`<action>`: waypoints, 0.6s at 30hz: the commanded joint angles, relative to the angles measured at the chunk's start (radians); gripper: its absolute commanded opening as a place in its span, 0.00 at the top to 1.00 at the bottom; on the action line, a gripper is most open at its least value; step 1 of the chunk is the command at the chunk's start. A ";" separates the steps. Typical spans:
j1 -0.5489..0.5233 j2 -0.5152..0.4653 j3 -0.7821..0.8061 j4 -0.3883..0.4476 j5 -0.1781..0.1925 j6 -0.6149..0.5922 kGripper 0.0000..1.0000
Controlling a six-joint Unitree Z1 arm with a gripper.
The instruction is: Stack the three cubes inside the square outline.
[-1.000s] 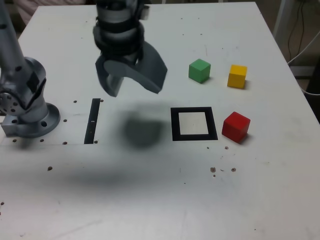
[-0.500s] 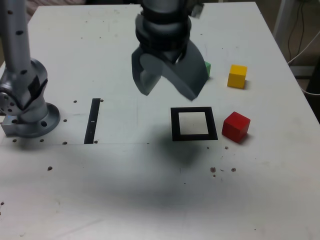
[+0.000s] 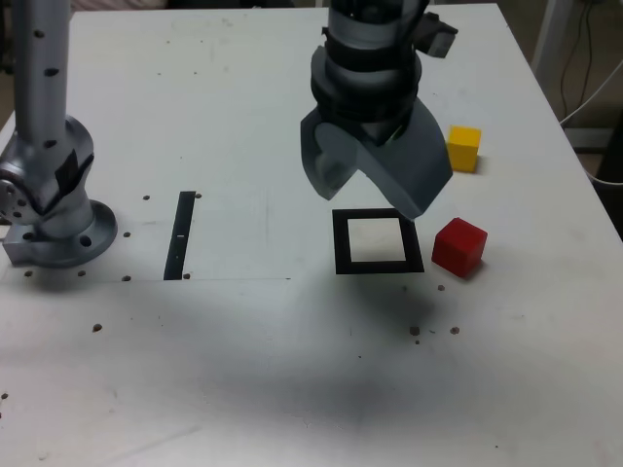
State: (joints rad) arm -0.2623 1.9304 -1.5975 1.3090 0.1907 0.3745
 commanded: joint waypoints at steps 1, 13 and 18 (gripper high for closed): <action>-0.002 0.020 -0.022 0.006 -0.005 0.002 0.01; -0.002 0.073 -0.043 0.004 -0.013 0.002 0.01; -0.002 0.088 -0.049 -0.031 -0.013 0.012 0.01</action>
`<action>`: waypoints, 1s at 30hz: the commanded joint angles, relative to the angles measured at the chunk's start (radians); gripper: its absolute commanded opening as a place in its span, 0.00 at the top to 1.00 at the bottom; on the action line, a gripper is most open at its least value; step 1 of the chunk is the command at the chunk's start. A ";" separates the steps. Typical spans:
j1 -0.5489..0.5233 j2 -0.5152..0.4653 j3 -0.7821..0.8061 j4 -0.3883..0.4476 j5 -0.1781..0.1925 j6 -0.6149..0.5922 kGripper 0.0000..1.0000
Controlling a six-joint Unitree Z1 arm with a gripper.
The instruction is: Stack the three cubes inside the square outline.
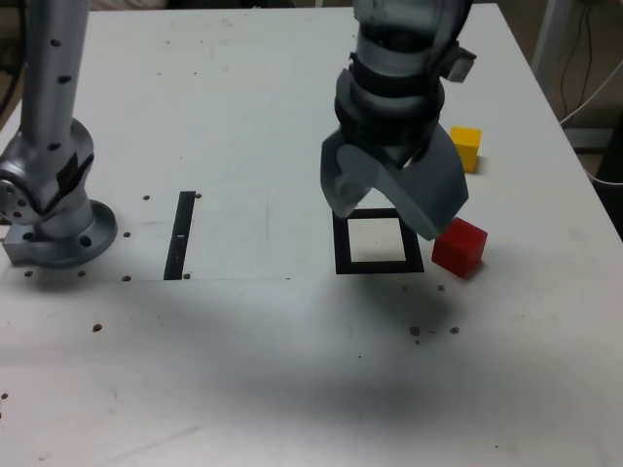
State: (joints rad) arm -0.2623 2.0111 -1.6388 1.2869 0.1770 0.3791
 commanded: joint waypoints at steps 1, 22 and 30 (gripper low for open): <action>-0.002 0.013 -0.013 -0.016 0.002 0.014 0.01; 0.072 0.230 -0.219 0.022 0.034 0.216 0.07; 0.075 0.263 -0.243 0.021 0.033 0.213 0.16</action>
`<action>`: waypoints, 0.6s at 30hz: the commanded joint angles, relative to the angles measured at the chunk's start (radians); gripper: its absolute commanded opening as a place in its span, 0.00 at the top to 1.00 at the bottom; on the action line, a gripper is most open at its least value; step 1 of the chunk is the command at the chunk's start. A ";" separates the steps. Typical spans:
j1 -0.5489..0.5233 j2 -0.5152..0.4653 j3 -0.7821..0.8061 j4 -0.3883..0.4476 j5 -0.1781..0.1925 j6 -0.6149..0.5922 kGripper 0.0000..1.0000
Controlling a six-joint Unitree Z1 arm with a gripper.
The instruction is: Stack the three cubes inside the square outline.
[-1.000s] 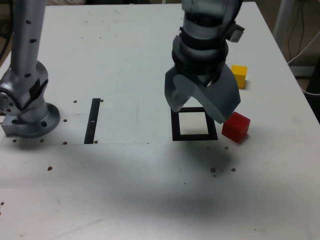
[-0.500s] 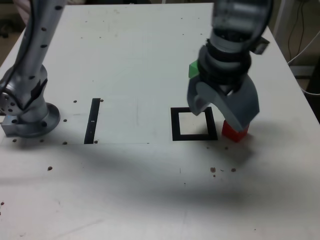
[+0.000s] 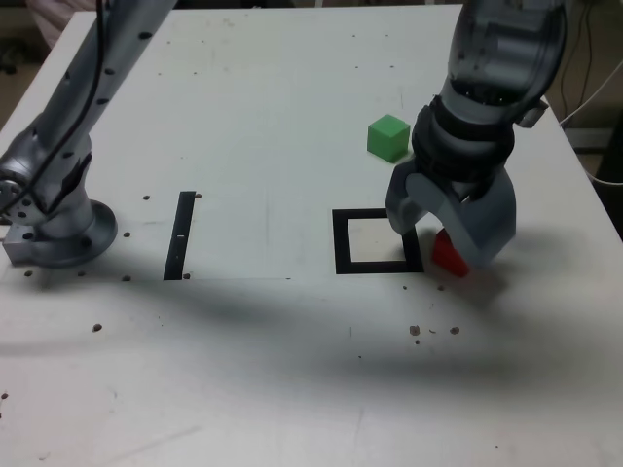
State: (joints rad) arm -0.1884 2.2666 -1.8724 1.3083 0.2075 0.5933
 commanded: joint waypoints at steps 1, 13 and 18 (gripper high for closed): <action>0.001 0.010 -0.010 0.000 0.004 -0.002 0.17; 0.001 0.014 -0.025 -0.007 0.014 -0.003 0.43; 0.001 0.016 -0.019 -0.005 0.009 -0.002 0.46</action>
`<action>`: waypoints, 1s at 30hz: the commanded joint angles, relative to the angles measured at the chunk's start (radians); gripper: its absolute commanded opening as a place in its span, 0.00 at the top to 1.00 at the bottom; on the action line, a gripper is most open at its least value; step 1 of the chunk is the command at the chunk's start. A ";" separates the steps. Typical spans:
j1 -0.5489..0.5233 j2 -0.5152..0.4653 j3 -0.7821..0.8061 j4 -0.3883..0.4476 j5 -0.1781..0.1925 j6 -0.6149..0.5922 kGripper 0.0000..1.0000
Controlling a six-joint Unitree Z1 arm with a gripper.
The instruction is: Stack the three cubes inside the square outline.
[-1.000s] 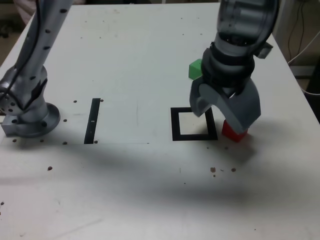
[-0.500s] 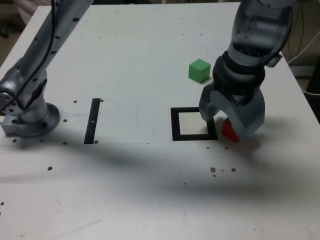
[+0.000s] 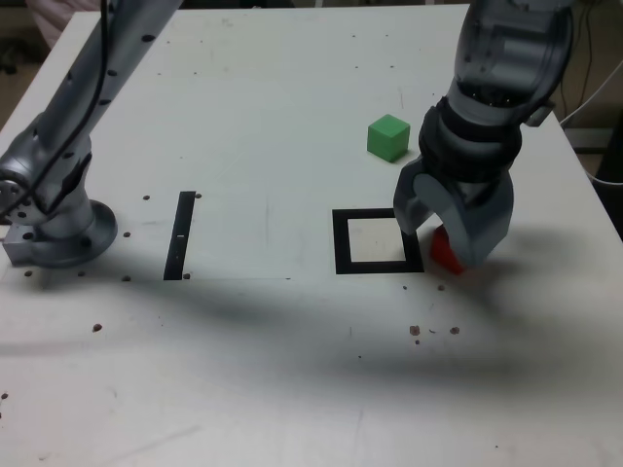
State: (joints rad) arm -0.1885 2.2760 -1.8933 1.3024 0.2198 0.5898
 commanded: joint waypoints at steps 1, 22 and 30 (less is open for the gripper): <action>0.001 0.007 0.004 0.002 -0.005 0.002 0.46; 0.000 -0.035 0.077 -0.009 -0.014 -0.026 0.64; 0.005 -0.174 0.192 -0.017 0.000 -0.071 0.64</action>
State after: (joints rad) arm -0.1885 2.1195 -1.7083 1.2889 0.2132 0.5263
